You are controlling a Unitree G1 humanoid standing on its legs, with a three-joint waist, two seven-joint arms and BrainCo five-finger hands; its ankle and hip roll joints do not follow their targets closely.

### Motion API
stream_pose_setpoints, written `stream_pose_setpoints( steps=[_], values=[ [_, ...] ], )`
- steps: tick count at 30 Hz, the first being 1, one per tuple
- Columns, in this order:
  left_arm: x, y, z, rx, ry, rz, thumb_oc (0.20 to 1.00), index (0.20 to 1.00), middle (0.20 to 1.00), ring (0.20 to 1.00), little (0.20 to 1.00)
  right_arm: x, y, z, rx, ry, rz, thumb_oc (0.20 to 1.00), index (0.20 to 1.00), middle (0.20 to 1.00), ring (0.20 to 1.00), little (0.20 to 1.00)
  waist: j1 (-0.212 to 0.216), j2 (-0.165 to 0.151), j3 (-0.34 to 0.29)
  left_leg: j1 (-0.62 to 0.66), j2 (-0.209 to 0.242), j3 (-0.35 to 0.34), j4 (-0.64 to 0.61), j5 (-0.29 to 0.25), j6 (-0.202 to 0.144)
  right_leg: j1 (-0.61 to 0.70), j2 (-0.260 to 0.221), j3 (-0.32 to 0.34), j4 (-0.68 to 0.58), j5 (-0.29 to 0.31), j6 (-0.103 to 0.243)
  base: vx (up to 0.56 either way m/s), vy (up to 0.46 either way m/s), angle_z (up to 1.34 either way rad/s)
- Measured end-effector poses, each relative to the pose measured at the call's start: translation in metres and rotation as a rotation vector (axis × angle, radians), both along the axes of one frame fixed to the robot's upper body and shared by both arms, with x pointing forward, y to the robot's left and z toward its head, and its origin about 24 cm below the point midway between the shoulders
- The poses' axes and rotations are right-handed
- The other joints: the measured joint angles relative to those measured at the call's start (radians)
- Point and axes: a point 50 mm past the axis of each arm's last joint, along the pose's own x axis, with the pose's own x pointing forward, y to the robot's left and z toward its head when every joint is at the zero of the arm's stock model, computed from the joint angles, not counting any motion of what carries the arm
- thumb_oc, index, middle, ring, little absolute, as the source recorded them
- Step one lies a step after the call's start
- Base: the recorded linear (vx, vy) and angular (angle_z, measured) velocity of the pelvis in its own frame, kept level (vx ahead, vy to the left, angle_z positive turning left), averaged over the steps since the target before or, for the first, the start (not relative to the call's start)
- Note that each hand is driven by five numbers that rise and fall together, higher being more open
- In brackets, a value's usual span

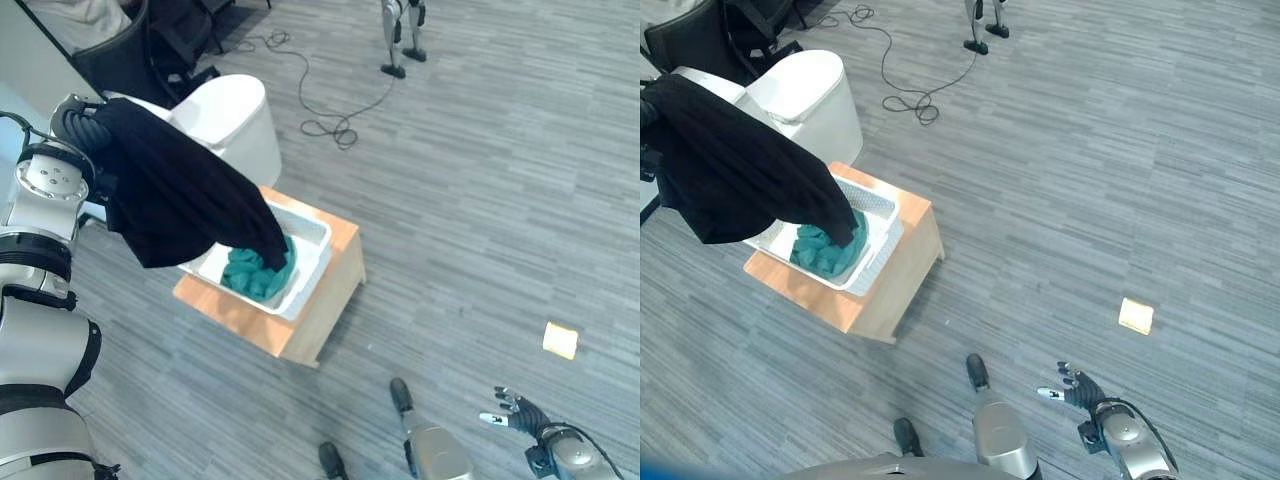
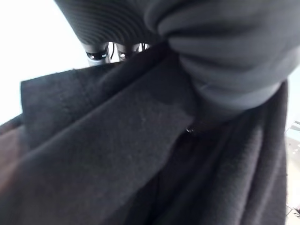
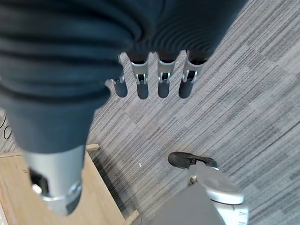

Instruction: Pick up bed clothes into laundry basket.

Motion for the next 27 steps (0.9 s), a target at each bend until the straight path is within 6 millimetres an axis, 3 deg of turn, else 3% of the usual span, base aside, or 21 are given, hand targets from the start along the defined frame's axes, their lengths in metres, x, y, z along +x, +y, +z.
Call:
stream_pose_setpoints(
  steps=[5, 6, 8, 20, 21, 27],
  values=[
    [-0.007, 0.008, 0.014, -0.038, -0.074, 0.03, 0.2, 0.2, 0.2, 0.2, 0.2, 0.012, 0.005, 0.009, 0.01, -0.072, 0.022, 1.0, 1.0, 1.0, 1.0, 1.0, -0.024, 0.028, 0.124, -0.097, -0.014, 0.025, 0.004, 0.014, 0.006, -0.109, -0.009, 0.024, 0.001, 0.038, 0.0, -0.01, -0.034, -0.14],
    [-0.008, 0.011, 0.011, -0.053, -0.071, 0.044, 0.2, 0.2, 0.2, 0.2, 0.2, 0.015, 0.006, 0.01, 0.01, -0.076, 0.027, 1.0, 1.0, 1.0, 1.0, 1.0, -0.03, 0.025, 0.169, -0.099, -0.012, 0.03, 0.005, 0.015, 0.006, -0.117, -0.005, 0.029, 0.001, 0.045, -0.003, -0.01, -0.044, -0.14],
    [-0.007, 0.012, 0.004, -0.069, -0.049, 0.058, 0.2, 0.2, 0.2, 0.2, 0.2, 0.016, 0.006, 0.011, 0.007, -0.081, 0.024, 1.0, 1.0, 1.0, 1.0, 1.0, -0.047, 0.02, 0.198, -0.109, -0.006, 0.032, 0.005, 0.016, 0.005, -0.126, 0.002, 0.028, 0.001, 0.047, -0.006, -0.02, -0.028, -0.1],
    [-0.005, 0.013, -0.026, -0.093, 0.026, 0.069, 0.216, 0.216, 0.216, 0.216, 0.216, 0.028, 0.014, 0.017, 0.016, -0.139, 0.032, 1.0, 1.0, 1.0, 1.0, 1.0, -0.051, 0.009, 0.214, -0.105, -0.01, 0.051, 0.0, 0.021, 0.001, -0.128, 0.001, 0.029, 0.001, 0.051, -0.012, -0.01, -0.007, -0.01],
    [-0.005, 0.014, -0.026, -0.094, 0.029, 0.074, 1.0, 1.0, 1.0, 1.0, 1.0, 0.028, 0.014, 0.017, 0.016, -0.138, 0.031, 1.0, 1.0, 1.0, 1.0, 1.0, -0.05, 0.009, 0.214, -0.101, -0.01, 0.05, 0.0, 0.023, 0.001, -0.124, 0.001, 0.028, 0.001, 0.051, -0.012, 0.0, 0.002, 0.04],
    [-0.006, 0.016, -0.027, -0.065, 0.051, 0.091, 1.0, 1.0, 1.0, 1.0, 1.0, 0.033, 0.015, 0.018, 0.012, -0.141, 0.039, 1.0, 1.0, 1.0, 1.0, 1.0, -0.05, 0.02, 0.199, -0.093, -0.01, 0.05, 0.0, 0.027, 0.002, -0.116, 0.0, 0.027, 0.001, 0.054, -0.014, 0.0, 0.0, 0.0]
  ],
)
